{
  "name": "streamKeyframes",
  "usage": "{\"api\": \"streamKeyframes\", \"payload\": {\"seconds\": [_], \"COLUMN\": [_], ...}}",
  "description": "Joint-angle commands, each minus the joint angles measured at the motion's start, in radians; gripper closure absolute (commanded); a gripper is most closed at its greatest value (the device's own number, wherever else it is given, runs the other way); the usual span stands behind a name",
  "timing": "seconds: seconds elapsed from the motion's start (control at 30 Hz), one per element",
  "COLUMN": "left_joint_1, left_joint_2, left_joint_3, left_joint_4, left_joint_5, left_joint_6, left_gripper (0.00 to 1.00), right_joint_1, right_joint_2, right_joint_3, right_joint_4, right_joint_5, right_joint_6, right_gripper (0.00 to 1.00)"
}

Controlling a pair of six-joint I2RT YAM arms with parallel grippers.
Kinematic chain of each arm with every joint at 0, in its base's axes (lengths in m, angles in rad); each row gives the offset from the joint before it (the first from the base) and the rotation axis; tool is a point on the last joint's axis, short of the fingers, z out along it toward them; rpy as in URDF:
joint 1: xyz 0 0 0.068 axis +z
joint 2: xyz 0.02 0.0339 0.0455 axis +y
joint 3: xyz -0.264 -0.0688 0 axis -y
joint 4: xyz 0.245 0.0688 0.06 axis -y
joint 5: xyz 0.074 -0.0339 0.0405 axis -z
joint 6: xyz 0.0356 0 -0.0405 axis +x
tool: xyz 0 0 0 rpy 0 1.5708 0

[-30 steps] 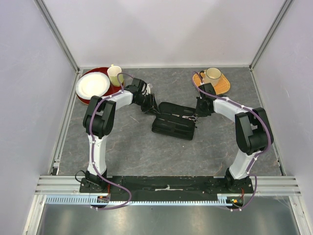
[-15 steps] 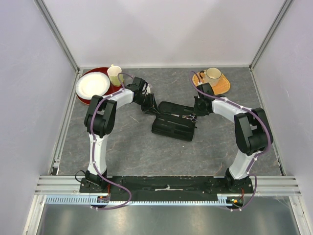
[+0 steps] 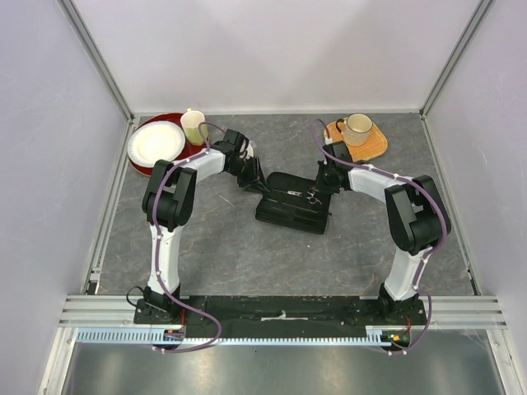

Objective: Sort the hair-cutting tools

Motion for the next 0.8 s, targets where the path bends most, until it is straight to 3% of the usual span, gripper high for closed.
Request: {"api": "streamKeyframes", "payload": {"seconds": [0.0,0.23,0.3,0.33,0.43,0.5,0.53,0.77], "left_joint_1": [-0.023,-0.024,-0.023,-0.023,-0.023,-0.011,-0.003,0.06], "left_joint_2": [0.054,0.042,0.031,0.028,0.008,-0.011,-0.022,-0.151], "left_joint_3": [0.005,0.005,0.005,0.005,0.015,0.044,0.052,0.071], "left_joint_4": [-0.018,-0.026,-0.026,-0.026,-0.041,-0.067,-0.082,-0.116], "left_joint_5": [-0.056,-0.095,-0.114,-0.129,-0.167,-0.174,-0.189,-0.246], "left_joint_6": [0.018,0.015,0.015,0.015,0.02,0.02,0.012,0.009], "left_gripper": [0.64,0.62,0.61,0.6,0.57,0.49,0.46,0.37], "right_joint_1": [0.035,0.041,0.04,0.041,0.04,0.04,0.04,0.038], "right_joint_2": [0.025,0.019,0.016,0.016,-0.001,-0.025,-0.031,-0.068], "right_joint_3": [0.064,0.05,0.053,0.055,0.058,0.07,0.081,0.193], "right_joint_4": [0.066,0.032,0.015,-0.006,-0.026,-0.026,-0.026,-0.042], "right_joint_5": [-0.069,-0.04,-0.033,-0.026,-0.009,-0.01,-0.023,-0.004], "right_joint_6": [0.043,0.072,0.075,0.076,0.083,0.09,0.089,0.046], "right_gripper": [1.0,1.0,0.96,0.93,0.66,0.62,0.54,0.35]}}
